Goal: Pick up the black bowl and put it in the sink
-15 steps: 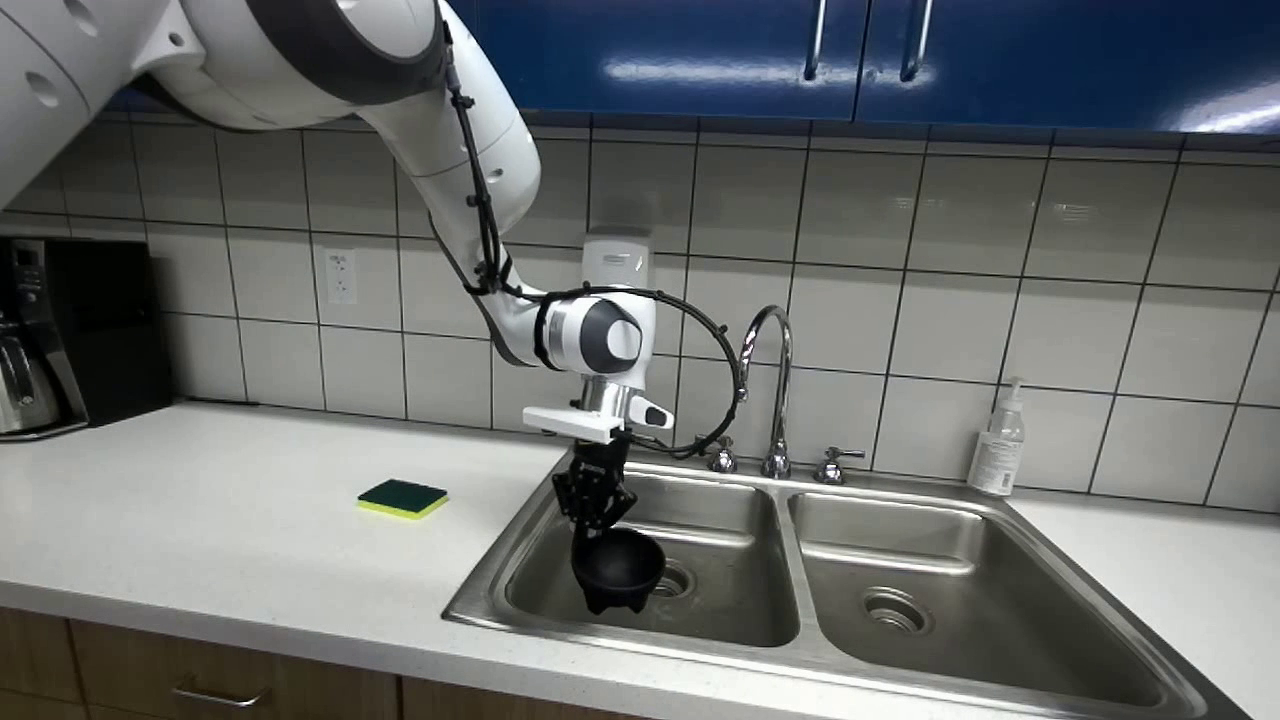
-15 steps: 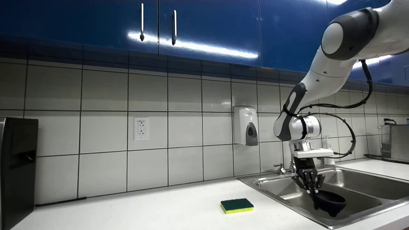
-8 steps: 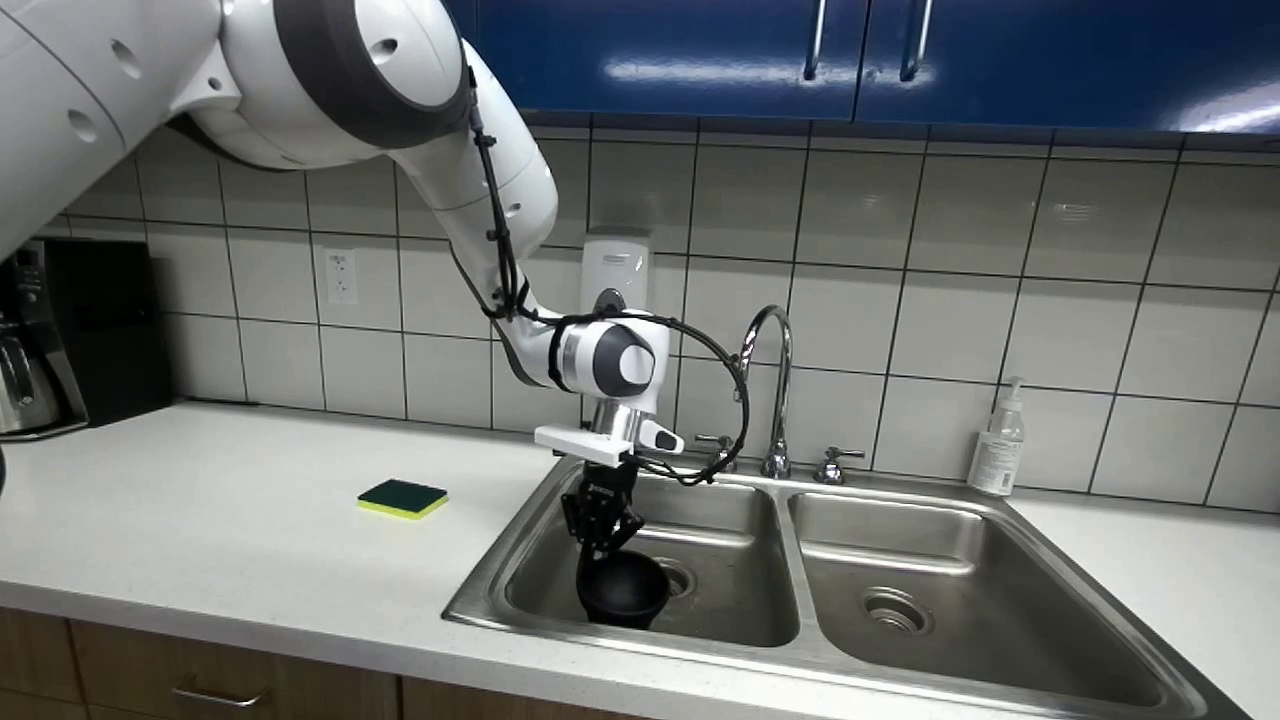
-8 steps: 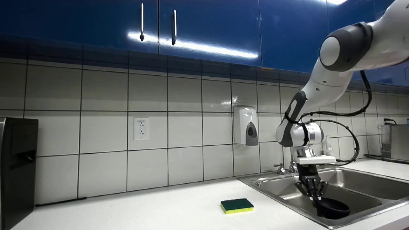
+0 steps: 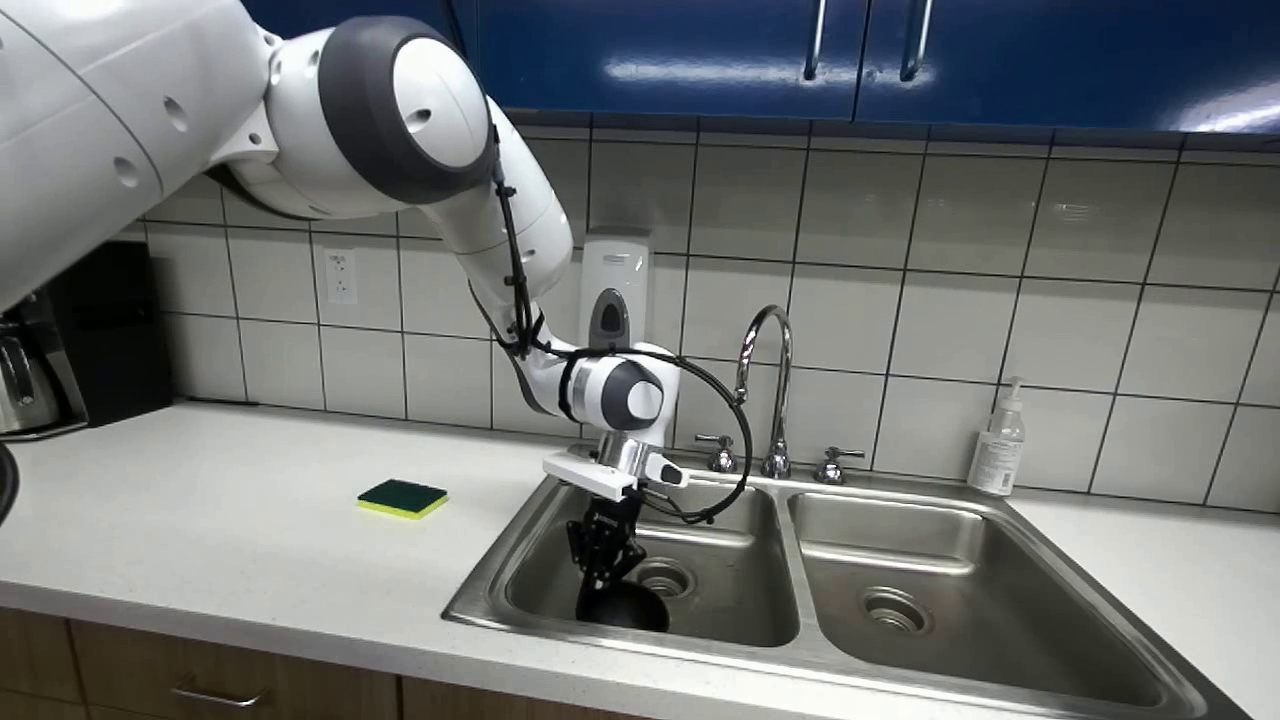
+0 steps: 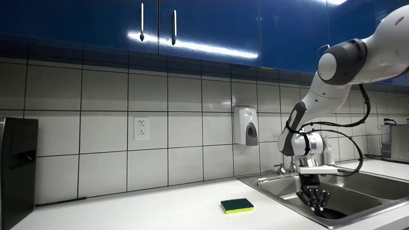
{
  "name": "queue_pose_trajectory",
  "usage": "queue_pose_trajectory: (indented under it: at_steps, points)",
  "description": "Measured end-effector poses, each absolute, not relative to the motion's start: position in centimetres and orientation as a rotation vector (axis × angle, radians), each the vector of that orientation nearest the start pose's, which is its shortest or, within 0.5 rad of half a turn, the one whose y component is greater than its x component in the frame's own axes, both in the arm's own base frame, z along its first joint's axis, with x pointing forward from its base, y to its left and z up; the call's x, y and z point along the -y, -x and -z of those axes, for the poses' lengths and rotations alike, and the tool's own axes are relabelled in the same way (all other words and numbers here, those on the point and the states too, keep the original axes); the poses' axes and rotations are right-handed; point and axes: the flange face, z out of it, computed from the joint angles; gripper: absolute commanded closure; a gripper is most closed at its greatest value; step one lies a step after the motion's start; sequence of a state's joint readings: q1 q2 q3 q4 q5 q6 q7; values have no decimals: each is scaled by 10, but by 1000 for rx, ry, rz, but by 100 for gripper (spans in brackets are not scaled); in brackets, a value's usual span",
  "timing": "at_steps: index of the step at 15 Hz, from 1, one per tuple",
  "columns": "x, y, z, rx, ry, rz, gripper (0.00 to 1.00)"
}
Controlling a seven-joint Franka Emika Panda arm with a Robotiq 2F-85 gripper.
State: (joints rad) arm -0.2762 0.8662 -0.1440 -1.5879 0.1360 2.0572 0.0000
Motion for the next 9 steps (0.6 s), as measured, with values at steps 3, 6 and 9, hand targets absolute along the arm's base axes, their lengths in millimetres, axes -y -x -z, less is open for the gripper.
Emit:
queue_pose_trajectory:
  at_steps: [3,6,9]
  points:
    - [253,-595,-89,-751,2914,-581,98]
    - [257,-599,-82,-787,2897,-575,98]
    - [259,-602,-82,-804,2886,-587,64]
